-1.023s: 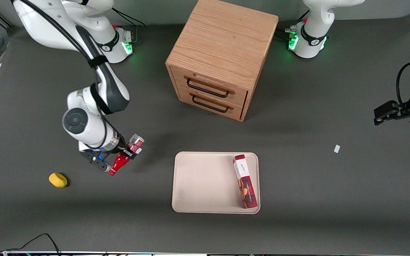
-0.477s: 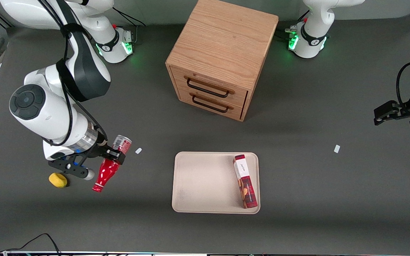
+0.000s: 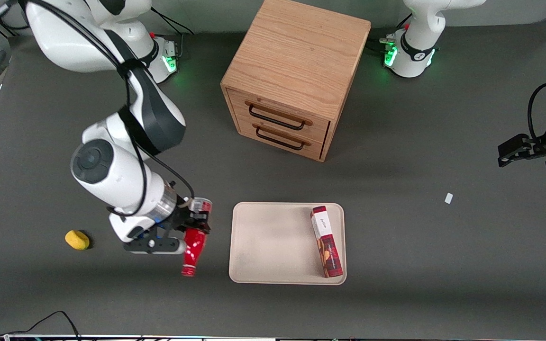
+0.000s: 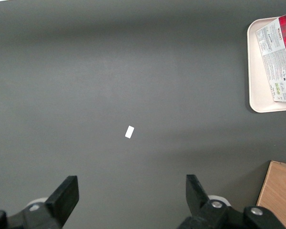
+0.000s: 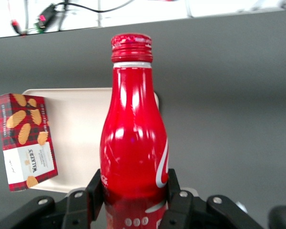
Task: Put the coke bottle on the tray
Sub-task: 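Carry the upright bottle onto the cream tray beside the shortbread box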
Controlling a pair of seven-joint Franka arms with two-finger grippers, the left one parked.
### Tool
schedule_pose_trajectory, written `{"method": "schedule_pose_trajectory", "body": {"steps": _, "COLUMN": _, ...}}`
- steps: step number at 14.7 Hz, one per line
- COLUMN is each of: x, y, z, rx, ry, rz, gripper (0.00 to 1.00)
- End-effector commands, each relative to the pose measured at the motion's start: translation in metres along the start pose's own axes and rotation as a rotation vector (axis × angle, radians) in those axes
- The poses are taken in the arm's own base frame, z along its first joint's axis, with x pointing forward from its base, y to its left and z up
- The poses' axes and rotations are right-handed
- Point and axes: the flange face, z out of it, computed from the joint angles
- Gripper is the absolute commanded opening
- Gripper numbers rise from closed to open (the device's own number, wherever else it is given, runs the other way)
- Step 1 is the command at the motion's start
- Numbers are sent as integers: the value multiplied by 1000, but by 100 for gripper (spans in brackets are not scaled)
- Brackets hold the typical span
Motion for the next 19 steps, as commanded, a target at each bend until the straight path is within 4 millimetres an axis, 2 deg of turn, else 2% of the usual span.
{"method": "schedule_pose_trajectory", "body": {"steps": 1, "x": 6, "y": -20, "z": 40, "rx": 16, "ry": 34, "rz": -142, "gripper": 20}}
{"method": "schedule_pose_trajectory", "body": {"steps": 3, "x": -2, "y": -28, "z": 79, "rx": 17, "ry": 9, "rz": -139, "gripper": 19}}
{"method": "schedule_pose_trajectory", "body": {"steps": 8, "x": -25, "y": -17, "z": 171, "rx": -4, "ry": -109, "rz": -6, "gripper": 19}}
{"method": "schedule_pose_trajectory", "body": {"steps": 9, "x": -30, "y": -20, "z": 186, "rx": 2, "ry": -106, "rz": -1, "gripper": 19}}
{"method": "schedule_pose_trajectory", "body": {"steps": 12, "x": -38, "y": -21, "z": 212, "rx": 12, "ry": -94, "rz": -11, "gripper": 20}}
{"method": "schedule_pose_trajectory", "body": {"steps": 15, "x": -39, "y": -19, "z": 227, "rx": 22, "ry": -70, "rz": -12, "gripper": 28}}
{"method": "schedule_pose_trajectory", "body": {"steps": 16, "x": -39, "y": -19, "z": 227, "rx": 26, "ry": -60, "rz": -10, "gripper": 38}}
{"method": "schedule_pose_trajectory", "body": {"steps": 17, "x": -40, "y": -22, "z": 227, "rx": 28, "ry": -58, "rz": -14, "gripper": 42}}
{"method": "schedule_pose_trajectory", "body": {"steps": 18, "x": -40, "y": -22, "z": 227, "rx": 28, "ry": -58, "rz": -12, "gripper": 57}}
{"method": "schedule_pose_trajectory", "body": {"steps": 19, "x": -40, "y": -21, "z": 228, "rx": 28, "ry": -58, "rz": -8, "gripper": 83}}
